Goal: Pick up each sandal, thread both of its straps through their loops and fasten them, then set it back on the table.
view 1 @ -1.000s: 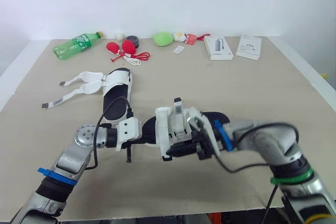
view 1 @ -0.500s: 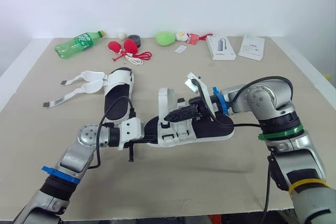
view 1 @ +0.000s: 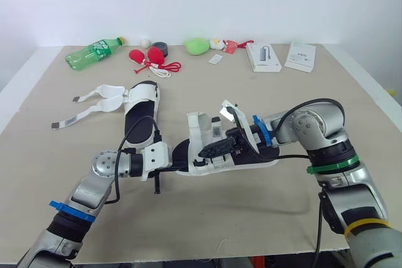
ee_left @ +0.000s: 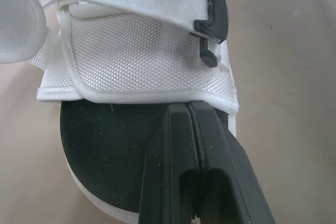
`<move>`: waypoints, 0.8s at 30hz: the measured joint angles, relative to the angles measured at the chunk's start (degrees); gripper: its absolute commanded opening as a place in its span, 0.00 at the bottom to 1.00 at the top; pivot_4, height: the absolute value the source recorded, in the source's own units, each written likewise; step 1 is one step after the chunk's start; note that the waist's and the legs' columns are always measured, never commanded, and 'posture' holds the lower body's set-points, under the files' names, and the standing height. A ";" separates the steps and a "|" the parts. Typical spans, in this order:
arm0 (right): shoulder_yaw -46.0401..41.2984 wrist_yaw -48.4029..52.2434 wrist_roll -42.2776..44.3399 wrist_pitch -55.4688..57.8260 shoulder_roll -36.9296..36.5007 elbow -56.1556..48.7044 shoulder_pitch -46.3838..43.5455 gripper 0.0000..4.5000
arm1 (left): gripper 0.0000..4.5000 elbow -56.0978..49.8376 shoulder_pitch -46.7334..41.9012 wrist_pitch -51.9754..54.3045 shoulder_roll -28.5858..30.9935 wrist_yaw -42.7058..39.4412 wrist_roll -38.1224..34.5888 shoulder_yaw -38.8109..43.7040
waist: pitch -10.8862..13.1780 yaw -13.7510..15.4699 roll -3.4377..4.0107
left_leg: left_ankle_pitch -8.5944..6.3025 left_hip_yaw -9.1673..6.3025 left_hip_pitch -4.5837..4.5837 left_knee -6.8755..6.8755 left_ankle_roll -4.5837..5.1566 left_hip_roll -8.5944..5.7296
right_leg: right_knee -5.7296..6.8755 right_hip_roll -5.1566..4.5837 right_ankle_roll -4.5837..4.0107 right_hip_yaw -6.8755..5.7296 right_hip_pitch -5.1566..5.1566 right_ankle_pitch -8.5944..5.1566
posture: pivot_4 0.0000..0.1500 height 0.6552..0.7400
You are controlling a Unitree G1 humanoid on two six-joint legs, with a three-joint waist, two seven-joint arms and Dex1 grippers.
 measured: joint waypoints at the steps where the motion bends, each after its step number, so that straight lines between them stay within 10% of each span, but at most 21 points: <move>1: -0.09 -0.19 -0.18 -0.11 0.25 0.07 -0.02 0.03 | 0.00 -0.05 0.02 0.00 0.02 0.01 0.01 -0.01 | 0.00 0.00 0.00 | 0.00 0.00 0.00 0.00 0.00 0.00 | 0.00 0.00 0.00 0.00 0.00 0.00 | 1.00 1.00; 24: -5.20 -1.91 0.88 7.66 3.09 0.61 0.96 0.03 | 0.00 -0.80 0.25 0.05 0.69 0.04 0.06 -0.12 | 0.00 -0.13 0.00 | -0.01 -0.01 -0.02 -0.05 0.00 0.01 | 0.00 0.01 -0.03 0.00 -0.03 -0.04 | 1.00 1.00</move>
